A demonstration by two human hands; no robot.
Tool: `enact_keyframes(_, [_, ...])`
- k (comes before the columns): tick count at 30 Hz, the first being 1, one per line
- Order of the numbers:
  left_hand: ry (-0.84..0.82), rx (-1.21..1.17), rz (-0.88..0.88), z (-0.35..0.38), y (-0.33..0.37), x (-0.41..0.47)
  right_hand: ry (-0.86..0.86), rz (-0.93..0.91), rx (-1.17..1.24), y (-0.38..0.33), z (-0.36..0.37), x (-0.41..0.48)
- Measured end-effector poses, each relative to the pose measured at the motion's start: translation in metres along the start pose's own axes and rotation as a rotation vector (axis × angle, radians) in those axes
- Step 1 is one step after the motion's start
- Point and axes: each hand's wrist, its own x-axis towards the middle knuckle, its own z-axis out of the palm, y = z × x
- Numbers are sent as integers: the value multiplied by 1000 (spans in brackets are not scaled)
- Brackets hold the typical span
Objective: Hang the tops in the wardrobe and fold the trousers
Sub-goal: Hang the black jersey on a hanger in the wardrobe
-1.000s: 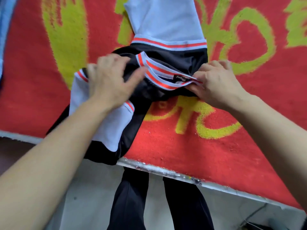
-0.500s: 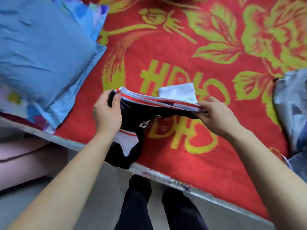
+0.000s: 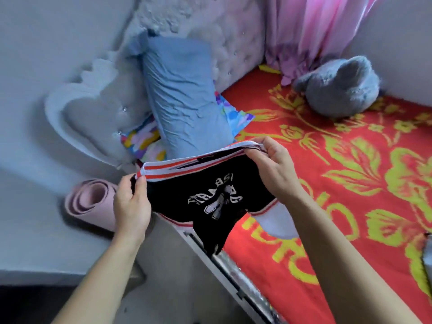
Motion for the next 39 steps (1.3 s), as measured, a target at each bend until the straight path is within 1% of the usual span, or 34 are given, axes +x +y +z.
enact_keyframes(3, [33, 2, -34, -46, 4, -6, -73, -5, 27, -30, 26, -19])
enact_keyframes(7, [81, -10, -45, -109, 6, -19, -156, -44, 0, -64, 59, -57])
enact_keyframes(10, [54, -87, -81, -165, -3, -38, -193, -152, -91, -89, 87, -95])
enact_keyframes(13, [118, -167, -145, -236, -17, -60, -266, -232, -170, -115, 124, -141])
enact_keyframes(15, [141, -176, -141, -291, -26, -77, -243, -295, -294, -131, 156, -179])
enact_keyframes(17, [166, -101, -80, -348, -36, -94, -180, -373, -465, -144, 197, -221])
enact_keyframes(19, [216, 3, 2, -405, -43, -110, -141, -405, -535, -157, 241, -263])
enact_keyframes(22, [328, 146, 75, -488, -53, -128, -136, -491, -524, -180, 304, -315])
enact_keyframes(27, [482, 220, 84, -601, -80, -141, -148, -576, -438, -222, 389, -368])
enact_keyframes(30, [571, 274, 106, -643, -91, -137, -176, -638, -413, -241, 426, -386])
enact_keyframes(33, [602, 311, 115, -674, -100, -130, -233, -683, -404, -251, 459, -399])
enact_keyframes(35, [607, 362, 137, -691, -108, -122, -285, -659, -394, -254, 482, -402])
enact_keyframes(39, [637, 602, 161, -717, -116, -97, -355, -608, -320, -256, 527, -390])
